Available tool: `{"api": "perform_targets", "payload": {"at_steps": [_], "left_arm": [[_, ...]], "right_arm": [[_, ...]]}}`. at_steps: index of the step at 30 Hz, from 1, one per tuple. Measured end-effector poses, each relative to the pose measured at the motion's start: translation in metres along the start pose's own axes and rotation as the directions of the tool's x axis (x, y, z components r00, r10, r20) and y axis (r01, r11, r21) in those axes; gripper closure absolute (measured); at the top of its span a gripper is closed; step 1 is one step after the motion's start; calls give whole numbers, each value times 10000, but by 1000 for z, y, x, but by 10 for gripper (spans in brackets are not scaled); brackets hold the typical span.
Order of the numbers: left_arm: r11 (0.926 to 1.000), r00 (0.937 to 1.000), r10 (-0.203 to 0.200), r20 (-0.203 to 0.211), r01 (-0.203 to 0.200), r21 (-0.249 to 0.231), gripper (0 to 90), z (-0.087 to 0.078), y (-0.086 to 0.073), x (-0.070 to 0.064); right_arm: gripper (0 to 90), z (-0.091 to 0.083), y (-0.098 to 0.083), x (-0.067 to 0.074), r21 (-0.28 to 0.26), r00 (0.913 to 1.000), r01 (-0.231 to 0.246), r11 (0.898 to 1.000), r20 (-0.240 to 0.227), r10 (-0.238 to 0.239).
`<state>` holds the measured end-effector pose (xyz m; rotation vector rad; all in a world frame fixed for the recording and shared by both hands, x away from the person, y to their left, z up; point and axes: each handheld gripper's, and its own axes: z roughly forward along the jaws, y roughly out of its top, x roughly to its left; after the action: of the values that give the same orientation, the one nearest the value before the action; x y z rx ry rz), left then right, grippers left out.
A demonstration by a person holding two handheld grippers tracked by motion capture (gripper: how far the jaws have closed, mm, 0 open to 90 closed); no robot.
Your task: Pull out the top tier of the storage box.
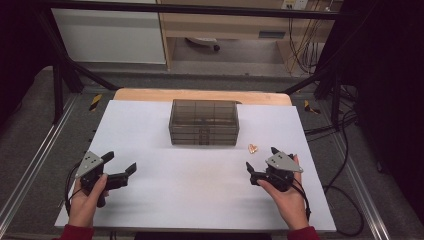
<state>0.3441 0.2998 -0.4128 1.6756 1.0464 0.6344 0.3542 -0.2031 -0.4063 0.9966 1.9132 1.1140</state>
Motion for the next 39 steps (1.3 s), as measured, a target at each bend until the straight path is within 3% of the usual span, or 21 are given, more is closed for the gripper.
{"api": "perform_targets", "payload": {"at_steps": [3,4,9,13,18,23,27,34,39], "left_arm": [[10000,10000,4,-41,-4,81,48,1,0,1],[10000,10000,16,-86,-16,85,50,2,0,1],[9999,9999,84,-78,-83,139,46,0,-1,0],[9991,9995,321,38,-322,286,52,2,-2,-3],[9990,9996,287,-63,-285,359,48,1,-2,-5],[9981,9990,419,-166,-411,461,50,2,-2,-5],[9980,9989,421,-191,-411,482,49,2,-2,-4],[9974,9988,485,-114,-478,547,49,2,-3,-5],[9974,9988,465,-159,-456,560,50,2,-3,-4]], "right_arm": [[71,7,5,4,216,9984,561,9982,32,-562],[66,13,8,8,333,9943,1041,9940,177,-1047],[60,24,16,16,399,9905,1376,9897,-50,-1375],[50,33,25,23,481,9743,2253,9731,-98,-2251],[52,40,34,32,647,9639,2659,9618,-305,-2644],[62,48,38,42,762,9425,3336,9396,-460,-3309],[77,58,39,48,792,9332,3587,9301,-519,-3555],[116,75,39,61,1093,9083,4182,9018,-439,-4159],[203,82,39,69,1089,8684,4937,8628,-87,-4958]]}}
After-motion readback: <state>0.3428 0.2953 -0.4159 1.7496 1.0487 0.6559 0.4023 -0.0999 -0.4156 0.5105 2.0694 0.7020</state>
